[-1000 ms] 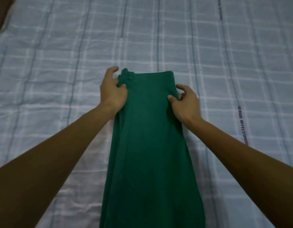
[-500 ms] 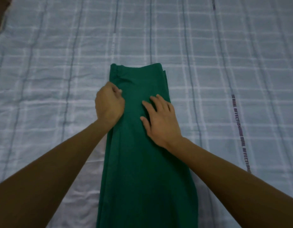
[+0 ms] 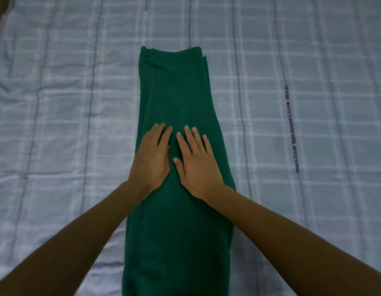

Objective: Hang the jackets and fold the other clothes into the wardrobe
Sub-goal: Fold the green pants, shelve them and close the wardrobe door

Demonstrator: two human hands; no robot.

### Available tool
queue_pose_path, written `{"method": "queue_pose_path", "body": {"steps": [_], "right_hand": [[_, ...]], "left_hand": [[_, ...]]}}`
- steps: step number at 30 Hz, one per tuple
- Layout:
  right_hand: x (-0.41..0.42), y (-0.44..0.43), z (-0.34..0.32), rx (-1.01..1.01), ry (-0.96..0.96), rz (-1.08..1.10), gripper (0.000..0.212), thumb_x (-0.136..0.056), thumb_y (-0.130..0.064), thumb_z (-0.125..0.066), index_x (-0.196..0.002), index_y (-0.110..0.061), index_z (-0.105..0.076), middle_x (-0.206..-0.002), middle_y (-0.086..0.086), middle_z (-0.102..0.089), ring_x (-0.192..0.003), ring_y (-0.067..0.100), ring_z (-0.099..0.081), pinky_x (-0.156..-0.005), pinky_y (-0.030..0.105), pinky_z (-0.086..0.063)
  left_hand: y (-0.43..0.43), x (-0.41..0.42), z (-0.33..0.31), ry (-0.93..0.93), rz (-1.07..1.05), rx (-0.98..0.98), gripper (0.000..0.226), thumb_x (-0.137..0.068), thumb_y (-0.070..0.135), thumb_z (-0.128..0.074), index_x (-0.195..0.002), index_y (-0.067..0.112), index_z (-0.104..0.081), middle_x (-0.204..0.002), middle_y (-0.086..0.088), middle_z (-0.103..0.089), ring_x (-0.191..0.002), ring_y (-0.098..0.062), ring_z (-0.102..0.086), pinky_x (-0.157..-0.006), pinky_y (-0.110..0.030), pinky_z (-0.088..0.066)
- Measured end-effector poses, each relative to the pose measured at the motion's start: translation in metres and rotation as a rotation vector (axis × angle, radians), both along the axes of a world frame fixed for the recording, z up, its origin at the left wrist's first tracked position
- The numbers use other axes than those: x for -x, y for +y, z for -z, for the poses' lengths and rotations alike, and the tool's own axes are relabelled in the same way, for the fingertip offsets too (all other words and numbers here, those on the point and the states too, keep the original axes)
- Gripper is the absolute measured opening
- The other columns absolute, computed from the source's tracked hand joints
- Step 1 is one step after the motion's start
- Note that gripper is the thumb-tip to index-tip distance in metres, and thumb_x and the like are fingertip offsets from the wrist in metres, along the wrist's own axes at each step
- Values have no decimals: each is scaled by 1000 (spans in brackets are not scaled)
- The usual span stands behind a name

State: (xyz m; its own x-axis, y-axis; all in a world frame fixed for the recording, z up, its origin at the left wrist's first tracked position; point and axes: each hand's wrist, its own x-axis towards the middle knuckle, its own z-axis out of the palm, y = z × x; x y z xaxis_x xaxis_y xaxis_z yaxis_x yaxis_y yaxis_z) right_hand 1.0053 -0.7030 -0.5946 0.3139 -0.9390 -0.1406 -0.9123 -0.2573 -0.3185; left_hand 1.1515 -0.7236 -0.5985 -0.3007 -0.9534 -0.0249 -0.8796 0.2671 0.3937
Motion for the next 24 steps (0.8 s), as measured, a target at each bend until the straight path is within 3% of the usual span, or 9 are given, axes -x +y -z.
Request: {"method": "queue_pose_path", "body": {"steps": [3, 8, 11, 14, 21, 24], "right_hand": [[3, 55, 15, -47, 39, -42, 62, -98, -42, -27, -148, -6, -21, -156, 13, -19, -145, 28, -11, -118, 45, -9], [7, 79, 34, -56, 97, -21, 67, -97, -50, -27, -150, -10, -19, -158, 10, -15, -146, 26, -6, -118, 43, -3], [5, 76, 29, -65, 120, -25, 67, -98, -51, -24, -151, -13, -12, -159, 9, -7, -146, 24, 1, -118, 41, 2], [11, 94, 20, -79, 117, -28, 65, -99, -48, -26, -151, -13, -9, -159, 12, -2, -146, 26, 3, -118, 44, 4], [-12, 216, 11, -176, 53, -7, 64, -97, -52, -14, -151, -18, -6, -159, 9, 5, -146, 24, 10, -117, 45, 10], [-14, 244, 21, -157, 100, -6, 67, -96, -56, -9, -151, -21, -3, -159, 7, 7, -145, 22, 11, -117, 42, 10]], "left_hand": [[66, -9, 13, -134, -29, -124, 52, -95, 24, -32, -143, 2, -34, -150, -23, -28, -139, -37, -24, -113, -51, -23], [97, -28, 30, -343, -58, -119, 65, -96, 49, -19, -150, 12, -19, -155, -16, -17, -143, -32, -15, -114, -50, -12], [95, -23, 27, -386, -81, -146, 65, -98, 50, -16, -151, 13, -11, -157, -14, -10, -145, -30, -7, -115, -51, -6], [113, -21, 15, -375, -74, -148, 65, -97, 47, -18, -149, 9, -16, -155, -19, -15, -144, -32, -12, -115, -51, -9], [243, -21, 12, -387, 96, -191, 62, -97, 40, -17, -146, 2, -23, -153, -18, -23, -142, -30, -20, -113, -47, -9], [269, -26, 11, -413, 105, -213, 68, -94, 45, -7, -148, 4, -13, -156, -15, -13, -145, -27, -11, -115, -42, 0]]}}
